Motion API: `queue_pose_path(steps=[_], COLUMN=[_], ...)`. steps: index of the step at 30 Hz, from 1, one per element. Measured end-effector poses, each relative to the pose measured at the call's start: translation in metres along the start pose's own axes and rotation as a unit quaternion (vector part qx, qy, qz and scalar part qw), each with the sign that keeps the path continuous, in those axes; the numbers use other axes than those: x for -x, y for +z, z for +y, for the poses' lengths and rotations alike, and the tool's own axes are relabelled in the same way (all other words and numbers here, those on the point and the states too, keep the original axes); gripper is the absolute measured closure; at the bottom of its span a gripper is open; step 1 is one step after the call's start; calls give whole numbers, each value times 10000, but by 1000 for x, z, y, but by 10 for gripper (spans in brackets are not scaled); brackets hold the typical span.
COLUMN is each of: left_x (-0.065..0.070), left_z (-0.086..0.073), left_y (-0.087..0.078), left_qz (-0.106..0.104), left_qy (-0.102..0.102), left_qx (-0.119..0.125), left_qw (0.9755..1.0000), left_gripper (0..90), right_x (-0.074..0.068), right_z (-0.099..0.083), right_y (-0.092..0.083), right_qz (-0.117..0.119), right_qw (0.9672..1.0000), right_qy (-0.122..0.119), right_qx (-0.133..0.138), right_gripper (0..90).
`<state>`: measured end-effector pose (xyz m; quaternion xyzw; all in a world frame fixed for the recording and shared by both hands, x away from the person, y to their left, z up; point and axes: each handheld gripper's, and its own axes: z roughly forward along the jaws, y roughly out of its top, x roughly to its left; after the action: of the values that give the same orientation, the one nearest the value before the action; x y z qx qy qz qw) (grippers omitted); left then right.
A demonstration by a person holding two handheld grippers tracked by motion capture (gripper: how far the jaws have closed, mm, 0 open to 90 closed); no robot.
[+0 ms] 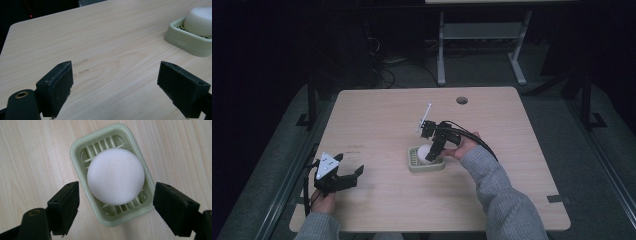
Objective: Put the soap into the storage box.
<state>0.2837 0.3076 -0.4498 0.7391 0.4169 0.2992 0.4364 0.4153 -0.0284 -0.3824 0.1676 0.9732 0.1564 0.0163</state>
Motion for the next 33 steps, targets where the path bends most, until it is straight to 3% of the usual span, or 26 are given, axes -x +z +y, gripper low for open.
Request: queue_pose_path(steps=[33], left_x=[1], left_z=[0], left_y=[0], left_qz=[-7], left_qy=[24], left_qx=[-32], left_qw=[10000], left_gripper=[128], right_x=[4], right_z=[-33], right_y=[-19], right_qz=[-44], right_qw=[9996], right_qy=[250], right_qx=[153], right_gripper=[224])
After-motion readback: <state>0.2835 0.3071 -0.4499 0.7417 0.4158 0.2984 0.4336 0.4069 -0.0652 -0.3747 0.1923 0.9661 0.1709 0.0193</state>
